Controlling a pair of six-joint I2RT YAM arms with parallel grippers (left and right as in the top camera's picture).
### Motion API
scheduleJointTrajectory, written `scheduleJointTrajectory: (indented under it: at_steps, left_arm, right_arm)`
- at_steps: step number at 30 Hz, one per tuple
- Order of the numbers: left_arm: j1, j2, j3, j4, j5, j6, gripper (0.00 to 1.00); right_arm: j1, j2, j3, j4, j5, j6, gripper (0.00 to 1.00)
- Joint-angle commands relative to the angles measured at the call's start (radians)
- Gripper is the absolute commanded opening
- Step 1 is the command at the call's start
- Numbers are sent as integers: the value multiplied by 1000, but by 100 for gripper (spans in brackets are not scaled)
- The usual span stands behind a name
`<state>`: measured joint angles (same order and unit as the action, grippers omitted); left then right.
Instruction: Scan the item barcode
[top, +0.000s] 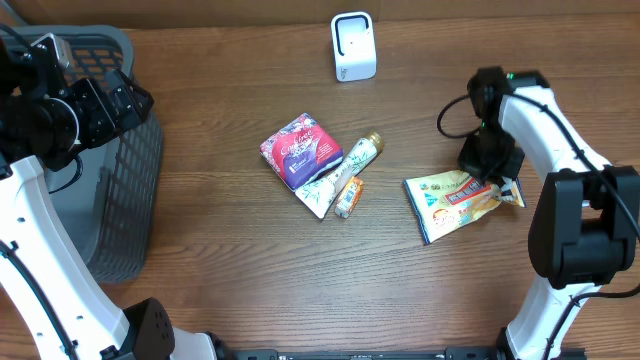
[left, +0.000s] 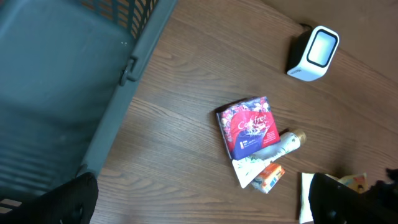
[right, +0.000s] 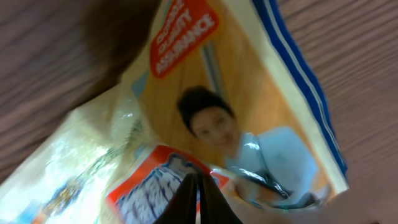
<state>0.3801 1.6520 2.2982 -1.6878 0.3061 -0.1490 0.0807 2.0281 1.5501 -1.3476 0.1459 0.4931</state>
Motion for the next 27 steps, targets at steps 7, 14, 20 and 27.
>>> scheduleJointTrajectory:
  at_steps: [7,14,20,27]
  left_arm:
    - [0,4,15,-2,-3,22,100]
    - [0,4,15,-2,-3,22,100]
    - [0,4,15,-2,-3,22,100]
    - [0,4,15,-2,-3,22,100]
  right_arm:
    - [1,-20,-283,320,-241,3,6]
    - [53,-20,-239,381,-395,3,4]
    - [51,-21,-51,211,-386,-52,4]
    - [65,-21,167,-46,-410,-262,4]
